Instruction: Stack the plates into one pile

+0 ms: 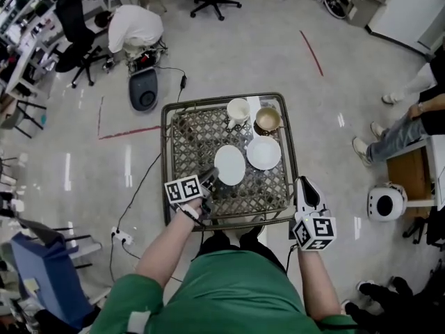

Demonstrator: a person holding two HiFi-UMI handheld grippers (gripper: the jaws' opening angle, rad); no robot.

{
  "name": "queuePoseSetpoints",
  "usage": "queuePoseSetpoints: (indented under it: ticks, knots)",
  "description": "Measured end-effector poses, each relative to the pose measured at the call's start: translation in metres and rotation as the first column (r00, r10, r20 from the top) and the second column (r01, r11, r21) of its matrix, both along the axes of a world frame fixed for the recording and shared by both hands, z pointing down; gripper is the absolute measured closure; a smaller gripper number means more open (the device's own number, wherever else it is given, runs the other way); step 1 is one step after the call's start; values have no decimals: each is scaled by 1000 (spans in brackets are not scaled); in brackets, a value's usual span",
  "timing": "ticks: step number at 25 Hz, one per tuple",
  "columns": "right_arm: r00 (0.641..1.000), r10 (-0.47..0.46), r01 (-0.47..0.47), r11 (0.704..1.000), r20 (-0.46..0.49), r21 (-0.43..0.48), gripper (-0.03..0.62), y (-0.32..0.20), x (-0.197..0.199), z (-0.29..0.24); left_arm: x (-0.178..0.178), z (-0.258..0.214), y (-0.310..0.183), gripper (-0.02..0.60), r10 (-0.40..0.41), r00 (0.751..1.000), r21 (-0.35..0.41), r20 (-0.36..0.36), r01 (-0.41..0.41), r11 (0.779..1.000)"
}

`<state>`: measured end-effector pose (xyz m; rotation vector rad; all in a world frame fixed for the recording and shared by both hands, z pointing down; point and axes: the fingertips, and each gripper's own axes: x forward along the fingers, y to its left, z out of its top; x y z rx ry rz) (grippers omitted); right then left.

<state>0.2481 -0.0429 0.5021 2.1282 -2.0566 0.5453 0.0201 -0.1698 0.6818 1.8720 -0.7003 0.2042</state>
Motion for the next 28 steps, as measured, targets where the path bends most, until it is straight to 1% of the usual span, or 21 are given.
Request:
queuePoseSetpoints:
  ticks: [7,14,21,28]
  knots:
    - [998,62,-62,998,3,-25,548,20,52,8,63,2,-9,551,44,999,3,-29,-44,999]
    - [994,108,-108,993,2,-56,549,37,94,19,117,18,-14,551,78,997,-18,-30,-78,997]
    - [995,96,-99,990,-32,-99,549,38,110,32,158,36,-19,551,115,992,-45,-41,-117,992]
    - [994,107,-106,983,-1,-147,549,35,123,47,185,55,-26,551,152,988,-73,-38,-155,985]
